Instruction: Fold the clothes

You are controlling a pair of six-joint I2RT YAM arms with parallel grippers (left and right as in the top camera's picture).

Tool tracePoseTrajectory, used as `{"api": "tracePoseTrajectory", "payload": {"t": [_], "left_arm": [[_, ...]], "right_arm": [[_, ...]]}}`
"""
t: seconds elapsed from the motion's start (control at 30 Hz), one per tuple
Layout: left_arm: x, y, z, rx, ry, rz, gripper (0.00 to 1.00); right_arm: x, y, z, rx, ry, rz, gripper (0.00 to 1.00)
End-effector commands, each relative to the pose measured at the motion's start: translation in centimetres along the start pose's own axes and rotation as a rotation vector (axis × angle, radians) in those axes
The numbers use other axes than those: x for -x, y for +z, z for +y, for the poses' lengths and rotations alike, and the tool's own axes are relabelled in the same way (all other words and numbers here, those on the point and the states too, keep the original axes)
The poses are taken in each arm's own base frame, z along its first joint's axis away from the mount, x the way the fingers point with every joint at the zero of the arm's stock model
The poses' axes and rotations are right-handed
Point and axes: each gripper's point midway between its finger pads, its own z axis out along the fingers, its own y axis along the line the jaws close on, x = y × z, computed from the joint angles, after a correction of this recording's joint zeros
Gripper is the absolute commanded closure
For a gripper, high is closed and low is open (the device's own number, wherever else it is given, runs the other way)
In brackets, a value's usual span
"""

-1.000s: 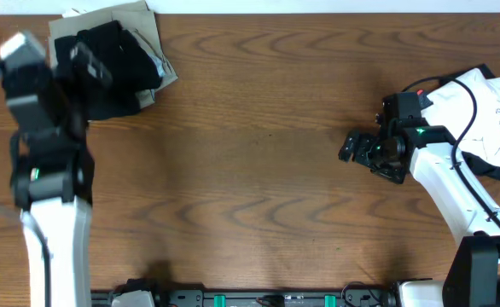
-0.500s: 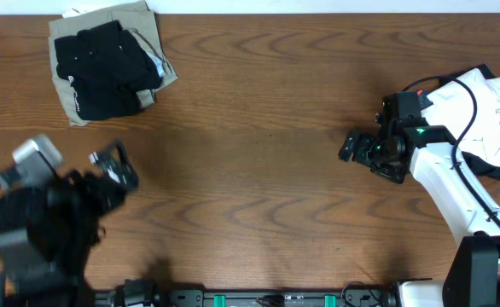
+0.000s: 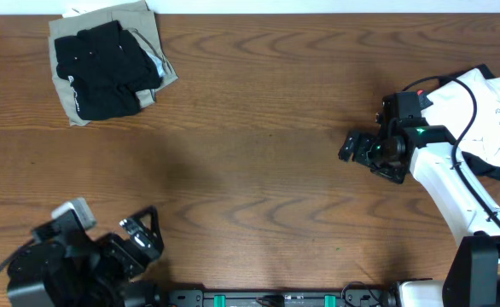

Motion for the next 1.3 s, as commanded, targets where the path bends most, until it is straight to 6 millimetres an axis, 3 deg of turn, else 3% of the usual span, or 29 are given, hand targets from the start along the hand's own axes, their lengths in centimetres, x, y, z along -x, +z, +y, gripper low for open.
{"api": "tracePoseTrajectory", "payload": {"t": [0.0,0.57,0.8,1.0,1.27], "left_arm": [[-0.9,-0.1,0.3,0.010,-0.012,0.035,0.02],[-0.7,-0.1,0.8,0.040,-0.005,0.023,0.02],[0.2,0.0,-0.4,-0.036,0.045,-0.039,0.02],[1.0,1.6,-2.3,-0.202,0.219,-0.156,0.02],[1.6,5.2,-2.6,-0.308,0.310,-0.308,0.02]], "right_arm": [[0.7,-0.6,0.0,0.004,-0.003,-0.026,0.01],[0.7,-0.6,0.0,0.004,-0.003,-0.026,0.01],[0.7,-0.6,0.0,0.004,-0.003,-0.026,0.01],[0.7,-0.6,0.0,0.004,-0.003,-0.026,0.01],[0.7,-0.6,0.0,0.004,-0.003,-0.026,0.01]]}}
